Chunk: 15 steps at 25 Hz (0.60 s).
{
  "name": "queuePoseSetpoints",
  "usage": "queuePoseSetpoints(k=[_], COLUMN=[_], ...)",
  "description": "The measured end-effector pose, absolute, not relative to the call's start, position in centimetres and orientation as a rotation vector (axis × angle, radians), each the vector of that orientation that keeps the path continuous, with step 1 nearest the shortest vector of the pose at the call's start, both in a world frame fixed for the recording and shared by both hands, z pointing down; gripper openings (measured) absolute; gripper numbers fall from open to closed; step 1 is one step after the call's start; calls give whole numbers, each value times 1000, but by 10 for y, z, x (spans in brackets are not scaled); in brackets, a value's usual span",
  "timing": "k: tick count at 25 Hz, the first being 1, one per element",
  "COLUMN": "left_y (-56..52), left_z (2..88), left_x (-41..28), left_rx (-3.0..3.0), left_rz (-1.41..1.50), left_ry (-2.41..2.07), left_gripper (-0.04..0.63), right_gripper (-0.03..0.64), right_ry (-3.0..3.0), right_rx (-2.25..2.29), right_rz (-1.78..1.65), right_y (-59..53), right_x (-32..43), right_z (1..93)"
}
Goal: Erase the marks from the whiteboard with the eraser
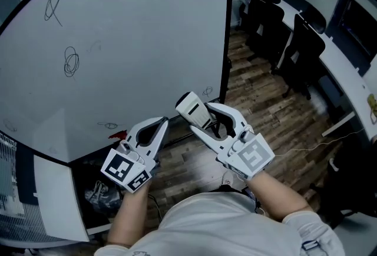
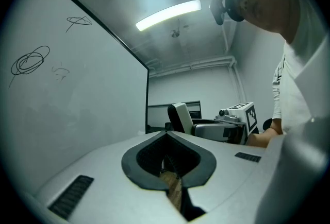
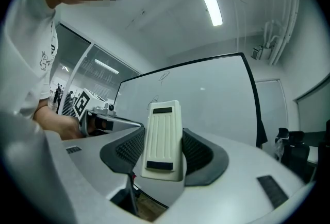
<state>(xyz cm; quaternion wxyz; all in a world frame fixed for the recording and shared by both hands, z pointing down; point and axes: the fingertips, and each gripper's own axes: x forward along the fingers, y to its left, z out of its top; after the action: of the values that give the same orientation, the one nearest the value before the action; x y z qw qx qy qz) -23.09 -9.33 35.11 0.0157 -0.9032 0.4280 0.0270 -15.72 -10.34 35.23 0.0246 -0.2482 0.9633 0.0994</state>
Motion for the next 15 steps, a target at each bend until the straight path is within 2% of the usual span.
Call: queuePoseSetpoints(k=[15], left_y=[-24], left_z=[352], left_x=[-185], left_rx=[-2829], left_rz=[139], left_ry=[1366], left_gripper=[6], right_gripper=[238], right_ry=[2957], right_rx=[-712], right_rz=[280], right_y=[-36], right_x=[-111], right_z=[348])
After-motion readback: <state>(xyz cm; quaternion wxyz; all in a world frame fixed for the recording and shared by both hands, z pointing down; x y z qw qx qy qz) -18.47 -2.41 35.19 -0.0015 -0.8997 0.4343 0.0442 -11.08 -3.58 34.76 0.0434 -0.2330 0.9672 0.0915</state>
